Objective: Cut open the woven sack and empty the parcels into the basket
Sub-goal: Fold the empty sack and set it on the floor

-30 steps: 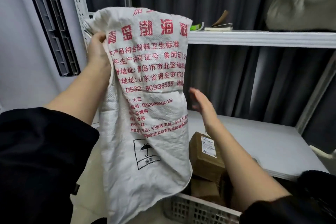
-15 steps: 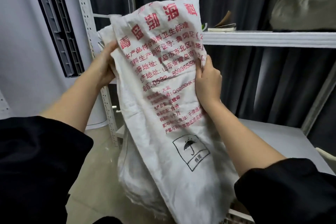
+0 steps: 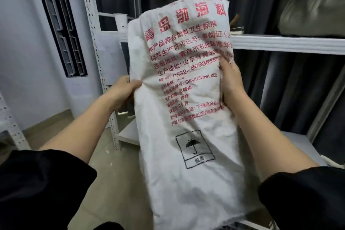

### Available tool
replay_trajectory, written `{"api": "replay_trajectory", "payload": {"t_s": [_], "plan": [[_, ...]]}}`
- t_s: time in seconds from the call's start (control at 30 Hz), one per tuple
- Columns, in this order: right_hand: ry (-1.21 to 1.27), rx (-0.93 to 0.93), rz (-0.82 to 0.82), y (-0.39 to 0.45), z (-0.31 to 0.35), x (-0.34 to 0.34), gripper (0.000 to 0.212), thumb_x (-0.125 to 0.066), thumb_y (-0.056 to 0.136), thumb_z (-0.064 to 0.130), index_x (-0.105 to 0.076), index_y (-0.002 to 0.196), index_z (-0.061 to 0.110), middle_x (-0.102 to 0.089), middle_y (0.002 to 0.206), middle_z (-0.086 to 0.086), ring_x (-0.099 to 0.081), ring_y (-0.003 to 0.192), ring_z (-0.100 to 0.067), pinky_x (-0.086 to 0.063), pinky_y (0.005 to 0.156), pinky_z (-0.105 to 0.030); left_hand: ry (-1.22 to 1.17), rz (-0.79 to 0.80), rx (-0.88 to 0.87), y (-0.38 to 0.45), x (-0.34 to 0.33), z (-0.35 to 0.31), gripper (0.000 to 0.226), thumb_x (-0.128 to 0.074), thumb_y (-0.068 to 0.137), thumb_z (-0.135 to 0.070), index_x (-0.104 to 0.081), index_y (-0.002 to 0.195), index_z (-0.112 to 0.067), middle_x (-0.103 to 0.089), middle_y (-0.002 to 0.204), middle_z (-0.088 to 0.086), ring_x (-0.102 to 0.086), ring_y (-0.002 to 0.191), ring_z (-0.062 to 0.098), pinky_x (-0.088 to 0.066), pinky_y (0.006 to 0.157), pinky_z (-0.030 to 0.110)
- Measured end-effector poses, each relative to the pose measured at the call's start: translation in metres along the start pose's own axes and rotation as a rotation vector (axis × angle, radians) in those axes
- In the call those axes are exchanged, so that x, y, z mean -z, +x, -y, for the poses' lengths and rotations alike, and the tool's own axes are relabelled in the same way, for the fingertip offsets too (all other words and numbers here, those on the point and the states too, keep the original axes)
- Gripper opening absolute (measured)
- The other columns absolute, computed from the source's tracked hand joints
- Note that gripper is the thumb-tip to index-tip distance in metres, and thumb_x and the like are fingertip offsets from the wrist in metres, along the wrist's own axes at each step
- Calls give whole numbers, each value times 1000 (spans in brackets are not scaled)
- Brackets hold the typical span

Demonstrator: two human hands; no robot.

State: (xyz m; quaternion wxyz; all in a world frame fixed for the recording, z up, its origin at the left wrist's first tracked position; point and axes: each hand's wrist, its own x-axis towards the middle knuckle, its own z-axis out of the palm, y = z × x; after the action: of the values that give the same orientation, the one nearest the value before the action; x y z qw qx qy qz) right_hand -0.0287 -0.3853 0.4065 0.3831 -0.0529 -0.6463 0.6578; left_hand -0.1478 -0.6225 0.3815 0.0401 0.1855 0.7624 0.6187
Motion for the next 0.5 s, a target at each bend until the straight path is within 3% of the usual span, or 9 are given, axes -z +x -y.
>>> {"api": "replay_trajectory", "payload": {"t_s": [0.07,0.17,0.23,0.3,0.4,0.5], "plan": [[70,-103,23,-6,0,3,21,-51,95,28,-66,106,17,-71,103,-1,-68,97,-16,-54,85,-31,-61,-163,-47,5,-10,0,15,-49,95,-20,-57,101,-9,-65,87,6,-61,75,20,-48,53,22],[200,-220,49,-16,1,4,27,-56,93,29,-69,107,9,-75,94,-3,-72,86,-18,-58,71,-27,-287,-137,-65,5,-25,-2,46,-54,92,-35,-49,129,-7,-60,121,5,-59,101,17,-50,81,29],[256,-255,39,-20,5,6,20,-56,94,27,-70,98,13,-74,85,0,-72,78,-14,-57,62,-23,-331,10,-100,1,-32,5,85,-68,72,-50,-34,140,-11,-53,131,3,-58,107,16,-52,85,26],[267,-264,34,-21,9,9,18,-55,94,27,-68,93,15,-72,84,2,-69,76,-12,-56,58,-20,-229,205,-97,-4,-35,19,106,-80,53,-55,-34,141,-15,-57,129,6,-62,106,19,-55,85,28],[240,-286,48,-22,10,11,19,-52,96,23,-64,84,14,-70,70,5,-66,59,-5,-50,46,-14,-163,494,-16,-17,-34,31,102,-87,37,-61,-50,126,-26,-65,122,-2,-63,111,15,-46,99,33],[276,-337,134,-22,11,10,47,-41,99,11,-65,58,14,-59,45,6,-55,35,-1,-42,36,-12,-311,620,105,-16,-28,33,103,-91,30,-54,-57,119,-17,-72,109,-1,-68,100,12,-46,94,31]]}}
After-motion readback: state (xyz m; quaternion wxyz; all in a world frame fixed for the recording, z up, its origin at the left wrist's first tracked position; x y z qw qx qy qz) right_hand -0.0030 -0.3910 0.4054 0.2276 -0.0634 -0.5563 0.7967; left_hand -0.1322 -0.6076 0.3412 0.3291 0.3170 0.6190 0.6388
